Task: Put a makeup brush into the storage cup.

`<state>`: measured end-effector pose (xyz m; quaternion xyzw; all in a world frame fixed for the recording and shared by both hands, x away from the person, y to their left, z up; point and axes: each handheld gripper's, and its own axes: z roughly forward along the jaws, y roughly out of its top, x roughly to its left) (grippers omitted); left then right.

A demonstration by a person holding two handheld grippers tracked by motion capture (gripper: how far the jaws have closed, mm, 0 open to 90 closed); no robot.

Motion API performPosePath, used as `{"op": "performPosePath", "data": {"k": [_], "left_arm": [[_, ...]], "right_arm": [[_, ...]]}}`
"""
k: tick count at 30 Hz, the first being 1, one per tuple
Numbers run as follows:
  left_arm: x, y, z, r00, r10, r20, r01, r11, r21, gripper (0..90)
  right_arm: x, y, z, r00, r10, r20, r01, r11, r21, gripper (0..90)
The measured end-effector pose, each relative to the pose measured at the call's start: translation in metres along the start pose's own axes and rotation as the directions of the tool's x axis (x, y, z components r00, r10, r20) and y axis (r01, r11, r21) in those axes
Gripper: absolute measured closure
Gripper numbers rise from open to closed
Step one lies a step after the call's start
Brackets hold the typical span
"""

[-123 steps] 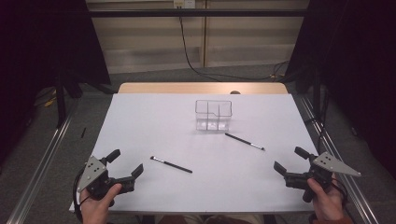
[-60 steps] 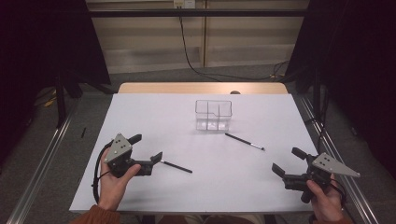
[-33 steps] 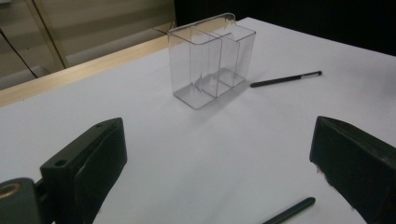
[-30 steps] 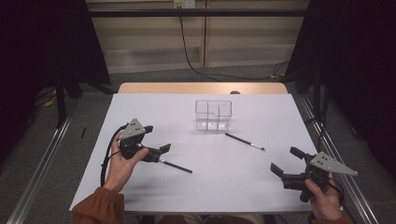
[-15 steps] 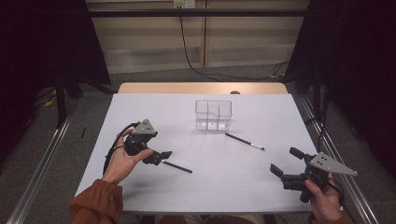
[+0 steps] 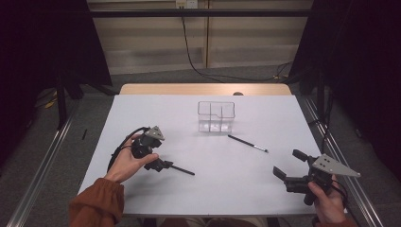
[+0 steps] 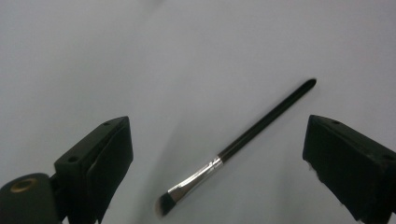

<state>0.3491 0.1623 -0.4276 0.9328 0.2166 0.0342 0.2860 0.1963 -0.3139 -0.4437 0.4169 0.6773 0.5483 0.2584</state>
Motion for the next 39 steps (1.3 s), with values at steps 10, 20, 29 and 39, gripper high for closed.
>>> {"op": "performPosePath", "data": {"k": [10, 20, 29, 39], "left_arm": [[-0.002, 0.010, 0.013, 0.9976, 0.044, 0.053, -0.051, 0.9899, 0.132, 5.7], [-0.003, 0.011, 0.028, 0.9944, 0.080, 0.069, -0.093, 0.9696, 0.226, 5.9], [-0.003, 0.009, 0.037, 0.9898, 0.115, 0.085, -0.134, 0.9502, 0.281, 19.3], [-0.003, 0.015, 0.039, 0.9857, 0.145, 0.085, -0.166, 0.9257, 0.340, 27.1]], "right_arm": [[0.001, 0.000, 0.000, 1.0000, -0.005, -0.003, 0.005, 1.000, 0.006, 0.0], [0.002, 0.000, 0.001, 0.9999, -0.014, -0.008, 0.014, 1.000, 0.015, 0.0], [0.002, -0.001, 0.001, 0.9998, -0.016, -0.013, 0.017, 1.000, 0.022, 0.0], [0.004, 0.000, 0.002, 0.9994, -0.026, -0.021, 0.026, 0.999, 0.029, 0.0]]}}
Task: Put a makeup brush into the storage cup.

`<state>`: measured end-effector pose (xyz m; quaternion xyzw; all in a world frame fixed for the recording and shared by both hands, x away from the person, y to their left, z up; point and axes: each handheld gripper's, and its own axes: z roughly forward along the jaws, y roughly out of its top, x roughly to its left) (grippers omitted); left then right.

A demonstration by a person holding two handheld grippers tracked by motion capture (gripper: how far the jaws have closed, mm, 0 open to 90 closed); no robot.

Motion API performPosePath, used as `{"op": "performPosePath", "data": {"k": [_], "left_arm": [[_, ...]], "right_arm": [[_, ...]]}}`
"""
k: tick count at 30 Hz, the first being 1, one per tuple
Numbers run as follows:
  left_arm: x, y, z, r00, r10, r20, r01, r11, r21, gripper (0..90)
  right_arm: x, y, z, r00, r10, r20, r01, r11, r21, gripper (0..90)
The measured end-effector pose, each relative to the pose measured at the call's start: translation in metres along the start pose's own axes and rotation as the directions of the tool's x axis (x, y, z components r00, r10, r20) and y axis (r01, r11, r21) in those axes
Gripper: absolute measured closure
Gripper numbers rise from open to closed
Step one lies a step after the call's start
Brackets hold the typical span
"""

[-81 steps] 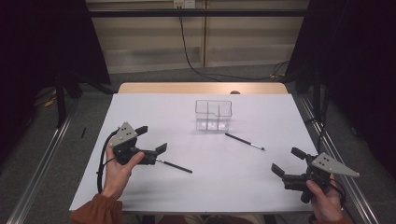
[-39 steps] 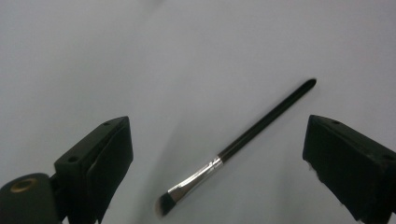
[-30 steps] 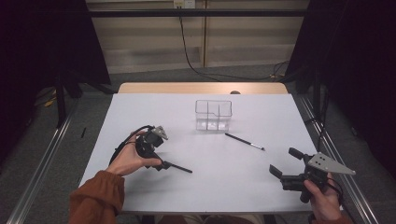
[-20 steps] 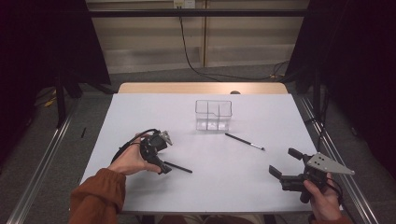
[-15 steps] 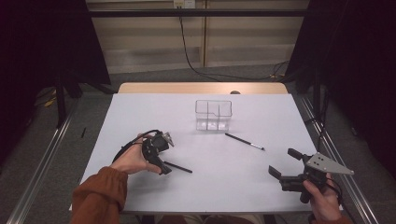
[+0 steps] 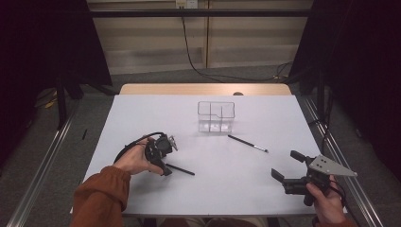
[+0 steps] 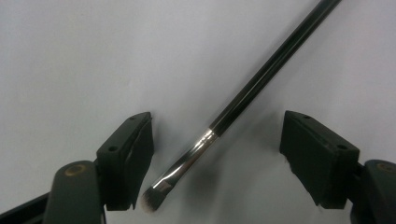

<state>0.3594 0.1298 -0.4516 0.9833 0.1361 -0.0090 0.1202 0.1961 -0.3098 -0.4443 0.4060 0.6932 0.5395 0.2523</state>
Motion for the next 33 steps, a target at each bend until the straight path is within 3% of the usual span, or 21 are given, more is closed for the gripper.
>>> {"op": "performPosePath", "data": {"k": [5, 8, 13, 15, 16, 17, 18, 28, 33], "left_arm": [[-0.0006, 0.0022, -0.0017, 0.9999, -0.010, 0.003, 0.010, 0.9999, 0.007, 38.0], [-0.0007, 0.0058, -0.0036, 1.0000, 0.008, 0.002, -0.008, 0.9991, 0.042, 45.8], [-0.0010, 0.0079, -0.0046, 0.9998, 0.020, 0.010, -0.020, 0.9982, 0.057, 56.7], [-0.0004, 0.0080, -0.0046, 0.9999, 0.005, 0.010, -0.006, 0.9986, 0.052, 61.0], [0.0012, 0.0081, -0.0054, 0.9999, 0.000, 0.012, -0.001, 0.9985, 0.054, 71.3], [0.0037, 0.0078, -0.0057, 1.0000, 0.001, 0.007, -0.001, 0.9986, 0.052, 71.3], [0.0052, 0.0076, -0.0055, 0.9998, -0.004, 0.018, 0.003, 0.9986, 0.052, 77.6], [0.0037, 0.0098, -0.0046, 0.9996, 0.009, 0.026, -0.011, 0.9979, 0.063, 84.0], [0.0057, 0.0076, -0.0060, 0.9993, -0.012, 0.036, 0.011, 0.9987, 0.049, 84.0]], "right_arm": [[0.0002, -0.0002, 0.0001, 1.0000, -0.001, -0.005, 0.001, 1.000, 0.002, 0.0], [0.0005, -0.0003, 0.0004, 0.9999, 0.002, -0.010, -0.002, 1.000, 0.003, 0.0], [0.0008, -0.0002, 0.0006, 0.9999, 0.001, -0.013, -0.001, 1.000, 0.006, 0.0], [0.0007, -0.0003, 0.0006, 0.9999, 0.001, -0.013, -0.001, 1.000, 0.006, 0.0], [0.0004, -0.0005, 0.0008, 0.9999, -0.001, -0.010, 0.001, 1.000, 0.009, 0.0], [0.0004, -0.0005, 0.0008, 0.9999, -0.001, -0.010, 0.001, 1.000, 0.009, 0.0], [0.0004, -0.0006, 0.0010, 1.0000, 0.001, -0.009, -0.001, 1.000, 0.010, 0.0], [0.0003, -0.0008, 0.0011, 1.0000, -0.002, -0.009, 0.002, 1.000, 0.015, 0.0], [-0.0001, -0.0010, 0.0009, 1.0000, 0.004, -0.007, -0.004, 1.000, 0.013, 0.0]]}}
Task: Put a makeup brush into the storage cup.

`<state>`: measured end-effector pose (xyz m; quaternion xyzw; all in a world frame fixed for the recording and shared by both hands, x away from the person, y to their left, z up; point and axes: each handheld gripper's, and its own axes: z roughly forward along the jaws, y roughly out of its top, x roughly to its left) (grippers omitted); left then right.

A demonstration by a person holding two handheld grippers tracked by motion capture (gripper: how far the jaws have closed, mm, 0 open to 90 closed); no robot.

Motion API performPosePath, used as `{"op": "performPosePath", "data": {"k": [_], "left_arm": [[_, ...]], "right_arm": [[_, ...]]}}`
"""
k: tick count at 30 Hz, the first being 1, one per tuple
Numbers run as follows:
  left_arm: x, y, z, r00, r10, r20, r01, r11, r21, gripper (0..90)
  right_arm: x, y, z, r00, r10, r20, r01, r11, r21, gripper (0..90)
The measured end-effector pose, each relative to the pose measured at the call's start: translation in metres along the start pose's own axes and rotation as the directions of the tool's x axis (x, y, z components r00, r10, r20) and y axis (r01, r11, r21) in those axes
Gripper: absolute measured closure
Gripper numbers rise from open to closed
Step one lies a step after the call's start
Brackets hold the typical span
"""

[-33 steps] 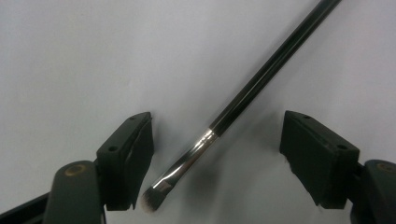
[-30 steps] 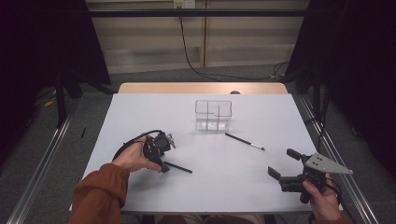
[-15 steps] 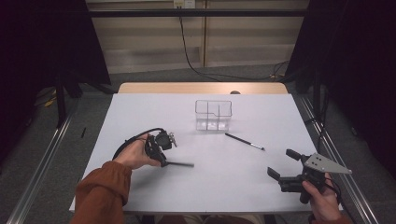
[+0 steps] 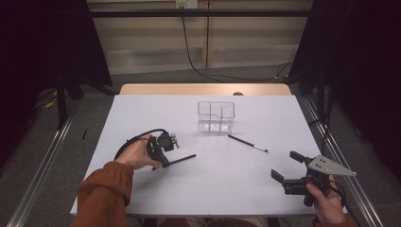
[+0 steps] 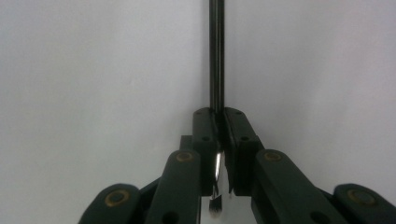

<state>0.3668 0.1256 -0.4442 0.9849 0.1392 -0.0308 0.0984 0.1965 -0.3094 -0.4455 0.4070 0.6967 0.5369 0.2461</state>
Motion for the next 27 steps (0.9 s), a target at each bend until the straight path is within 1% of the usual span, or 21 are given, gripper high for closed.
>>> {"op": "performPosePath", "data": {"k": [2, 5, 6, 7, 8, 11, 12, 14, 15, 17, 18, 19, 20, 21, 22, 24, 25, 26, 27], "left_arm": [[0.000, -0.001, 0.000, 0.9999, -0.017, 0.003, 0.017, 0.9998, -0.013, 84.1], [0.002, -0.001, -0.001, 0.9996, -0.028, 0.011, 0.028, 0.9996, -0.009, 84.1], [0.002, -0.002, -0.001, 0.9994, -0.032, 0.012, 0.033, 0.9994, -0.015, 84.1], [0.003, -0.003, -0.002, 0.9988, -0.044, 0.020, 0.045, 0.9986, -0.027, 84.1], [0.004, -0.005, -0.003, 0.9974, -0.064, 0.035, 0.065, 0.9965, -0.052, 84.1], [0.004, -0.009, -0.004, 0.9951, -0.087, 0.048, 0.091, 0.9916, -0.092, 84.1], [0.006, -0.010, -0.006, 0.9948, -0.085, 0.056, 0.091, 0.9904, -0.104, 84.1], [0.007, -0.014, -0.010, 0.9911, -0.114, 0.069, 0.123, 0.9797, -0.158, 84.1], [0.008, -0.015, -0.012, 0.9913, -0.111, 0.071, 0.121, 0.9782, -0.168, 84.1], [0.009, -0.019, -0.017, 0.9882, -0.128, 0.084, 0.143, 0.9664, -0.214, 84.1], [0.009, -0.020, -0.019, 0.9879, -0.134, 0.078, 0.148, 0.9651, -0.216, 84.1], [0.009, -0.022, -0.020, 0.9876, -0.138, 0.075, 0.152, 0.9602, -0.234, 84.1], [0.010, -0.024, -0.021, 0.9862, -0.147, 0.076, 0.162, 0.9521, -0.259, 84.1], [0.011, -0.025, -0.022, 0.9864, -0.145, 0.077, 0.161, 0.9510, -0.264, 84.1], [0.011, -0.027, -0.023, 0.9846, -0.154, 0.084, 0.171, 0.9457, -0.276, 84.1], [0.012, -0.029, -0.025, 0.9831, -0.164, 0.081, 0.182, 0.9344, -0.306, 84.1], [0.012, -0.031, -0.026, 0.9819, -0.169, 0.086, 0.188, 0.9253, -0.329, 84.1], [0.011, -0.032, -0.028, 0.9796, -0.181, 0.087, 0.200, 0.9136, -0.354, 84.1], [0.011, -0.033, -0.030, 0.9796, -0.183, 0.083, 0.201, 0.9084, -0.367, 84.1]], "right_arm": [[0.000, 0.000, 0.000, 1.0000, -0.003, 0.001, 0.003, 1.000, 0.002, 0.0], [0.000, 0.000, 0.000, 1.0000, -0.001, 0.002, 0.001, 1.000, 0.001, 0.0], [0.000, 0.000, 0.000, 1.0000, -0.001, 0.002, 0.001, 1.000, 0.000, 0.0], [0.000, 0.000, 0.000, 1.0000, -0.001, 0.002, 0.001, 1.000, 0.000, 0.0], [0.000, 0.000, 0.000, 1.0000, -0.001, 0.003, 0.001, 1.000, 0.000, 0.0], [0.000, 0.000, 0.000, 1.0000, 0.000, 0.003, 0.000, 1.000, 0.001, 0.0], [0.000, 0.000, 0.000, 1.0000, 0.000, 0.004, 0.000, 1.000, 0.001, 0.0], [0.000, 0.000, 0.000, 1.0000, 0.000, 0.003, 0.000, 1.000, 0.001, 0.0], [0.000, 0.000, -0.001, 1.0000, -0.002, 0.003, 0.002, 1.000, 0.001, 0.0], [0.000, 0.000, -0.001, 1.0000, -0.004, 0.005, 0.004, 1.000, 0.001, 0.0], [0.000, 0.000, -0.001, 1.0000, -0.004, 0.005, 0.004, 1.000, 0.002, 0.0], [0.000, 0.000, -0.001, 1.0000, -0.003, 0.005, 0.003, 1.000, 0.001, 0.0], [0.000, 0.000, -0.001, 1.0000, -0.003, 0.006, 0.003, 1.000, 0.002, 0.0], [0.000, 0.000, -0.001, 1.0000, -0.003, 0.006, 0.003, 1.000, 0.002, 0.0], [0.000, 0.000, -0.001, 1.0000, -0.003, 0.007, 0.003, 1.000, 0.001, 0.0], [0.000, 0.000, -0.001, 1.0000, -0.003, 0.007, 0.003, 1.000, 0.000, 0.0], [0.000, 0.000, -0.001, 1.0000, -0.003, 0.008, 0.003, 1.000, 0.000, 0.0], [0.000, 0.000, -0.001, 1.0000, -0.004, 0.008, 0.004, 1.000, 0.001, 0.0], [0.000, 0.000, -0.001, 1.0000, -0.004, 0.008, 0.004, 1.000, 0.000, 0.0]]}}
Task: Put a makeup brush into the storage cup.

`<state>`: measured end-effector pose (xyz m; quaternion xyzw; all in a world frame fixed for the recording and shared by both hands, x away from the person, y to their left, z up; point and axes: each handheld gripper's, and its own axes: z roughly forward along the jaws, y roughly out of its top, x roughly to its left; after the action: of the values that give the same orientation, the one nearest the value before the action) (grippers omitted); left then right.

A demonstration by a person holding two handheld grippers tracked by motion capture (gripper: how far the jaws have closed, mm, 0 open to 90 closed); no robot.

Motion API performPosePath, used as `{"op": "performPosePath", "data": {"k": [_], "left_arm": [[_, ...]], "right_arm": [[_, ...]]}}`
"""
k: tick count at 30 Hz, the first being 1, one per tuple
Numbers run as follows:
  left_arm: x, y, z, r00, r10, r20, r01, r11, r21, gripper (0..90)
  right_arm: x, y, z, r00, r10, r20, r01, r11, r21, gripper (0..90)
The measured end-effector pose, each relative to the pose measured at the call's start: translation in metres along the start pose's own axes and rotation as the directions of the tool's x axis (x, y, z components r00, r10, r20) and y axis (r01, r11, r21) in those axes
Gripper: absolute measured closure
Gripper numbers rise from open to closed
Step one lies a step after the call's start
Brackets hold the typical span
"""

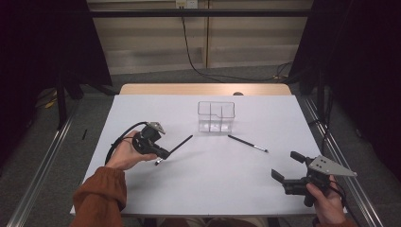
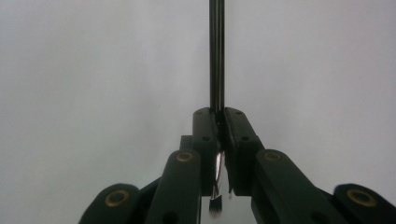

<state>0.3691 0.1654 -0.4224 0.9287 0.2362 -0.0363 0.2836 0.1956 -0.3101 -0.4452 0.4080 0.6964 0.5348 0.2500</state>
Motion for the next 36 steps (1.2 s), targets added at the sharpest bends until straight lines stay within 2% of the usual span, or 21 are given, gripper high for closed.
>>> {"op": "performPosePath", "data": {"k": [1, 2, 6, 9, 10, 11, 12, 14, 18, 20, 21, 23, 24, 25, 28, 30, 31, 34, 36], "left_arm": [[-0.001, 0.000, -0.001, 1.0000, -0.001, -0.003, 0.001, 0.9999, -0.014, 84.1], [-0.001, -0.001, -0.003, 0.9998, -0.012, -0.014, 0.011, 0.9987, -0.050, 84.0], [-0.003, -0.003, -0.009, 0.9996, -0.017, -0.022, 0.015, 0.9937, -0.111, 84.1], [-0.005, -0.006, -0.013, 0.9991, -0.030, -0.031, 0.024, 0.9845, -0.174, 84.1], [-0.006, -0.007, -0.015, 0.9981, -0.030, -0.053, 0.019, 0.9814, -0.191, 84.1], [-0.007, -0.008, -0.017, 0.9973, -0.033, -0.065, 0.018, 0.9760, -0.217, 84.0], [-0.008, -0.009, -0.019, 0.9970, -0.048, -0.061, 0.031, 0.9653, -0.259, 84.0], [-0.009, -0.010, -0.021, 0.9951, -0.061, -0.078, 0.036, 0.9578, -0.285, 84.1], [-0.012, -0.013, -0.021, 0.9944, -0.074, -0.075, 0.046, 0.9457, -0.322, 84.1], [-0.015, -0.014, -0.021, 0.9944, -0.070, -0.079, 0.039, 0.9374, -0.346, 84.0], [-0.015, -0.015, -0.022, 0.9946, -0.062, -0.084, 0.029, 0.9360, -0.351, 84.1], [-0.017, -0.017, -0.022, 0.9936, -0.073, -0.087, 0.035, 0.9239, -0.381, 84.0], [-0.018, -0.018, -0.023, 0.9932, -0.073, -0.091, 0.032, 0.9222, -0.385, 84.1], [-0.018, -0.020, -0.024, 0.9919, -0.081, -0.098, 0.036, 0.9174, -0.396, 84.1], [-0.021, -0.026, -0.026, 0.9896, -0.103, -0.100, 0.049, 0.8975, -0.438, 84.1], [-0.024, -0.030, -0.028, 0.9886, -0.117, -0.095, 0.058, 0.8786, -0.474, 84.1], [-0.025, -0.032, -0.028, 0.9882, -0.122, -0.092, 0.063, 0.8718, -0.486, 84.1], [-0.032, -0.035, -0.029, 0.9873, -0.123, -0.101, 0.056, 0.8634, -0.501, 84.0], [-0.036, -0.036, -0.030, 0.9888, -0.120, -0.089, 0.057, 0.8539, -0.517, 84.0]], "right_arm": [[0.000, 0.000, 0.000, 1.0000, 0.000, 0.000, 0.000, 1.000, 0.000, 0.0], [0.000, 0.000, 0.000, 1.0000, 0.001, 0.001, -0.001, 1.000, -0.001, 0.0], [0.001, 0.000, -0.001, 1.0000, -0.001, 0.004, 0.001, 1.000, -0.001, 0.0], [0.001, 0.000, -0.001, 1.0000, -0.001, 0.003, 0.001, 1.000, -0.001, 0.0], [0.001, 0.000, -0.001, 1.0000, -0.001, 0.004, 0.001, 1.000, -0.002, 0.0], [0.001, 0.000, -0.001, 1.0000, 0.000, 0.003, 0.000, 1.000, -0.001, 0.0], [0.000, 0.000, -0.001, 1.0000, -0.002, 0.003, 0.002, 1.000, -0.001, 0.0], [0.000, 0.000, -0.001, 1.0000, 0.001, 0.004, -0.001, 1.000, -0.002, 0.0], [0.000, 0.000, -0.001, 1.0000, 0.001, 0.005, -0.001, 1.000, -0.004, 0.0], [0.000, 0.000, -0.001, 1.0000, 0.006, 0.006, -0.006, 1.000, -0.005, 0.0], [0.000, 0.000, -0.001, 0.9999, 0.008, 0.007, -0.008, 1.000, -0.006, 0.0], [0.000, 0.000, -0.001, 0.9999, 0.008, 0.007, -0.008, 1.000, -0.007, 0.0], [0.000, 0.000, -0.001, 0.9999, 0.008, 0.008, -0.008, 1.000, -0.008, 0.0], [0.000, 0.000, -0.001, 0.9999, 0.008, 0.008, -0.008, 1.000, -0.008, 0.0], [0.000, 0.000, -0.001, 0.9999, 0.007, 0.009, -0.007, 1.000, -0.010, 0.0], [-0.001, 0.000, -0.001, 0.9999, 0.008, 0.008, -0.008, 1.000, -0.009, 0.0], [-0.001, 0.000, -0.001, 0.9999, 0.009, 0.007, -0.009, 1.000, -0.011, 0.0], [-0.001, 0.000, -0.001, 0.9999, 0.008, 0.007, -0.008, 1.000, -0.016, 0.0], [0.000, 0.000, 0.000, 1.0000, -0.001, 0.007, 0.001, 1.000, -0.017, 0.0]]}}
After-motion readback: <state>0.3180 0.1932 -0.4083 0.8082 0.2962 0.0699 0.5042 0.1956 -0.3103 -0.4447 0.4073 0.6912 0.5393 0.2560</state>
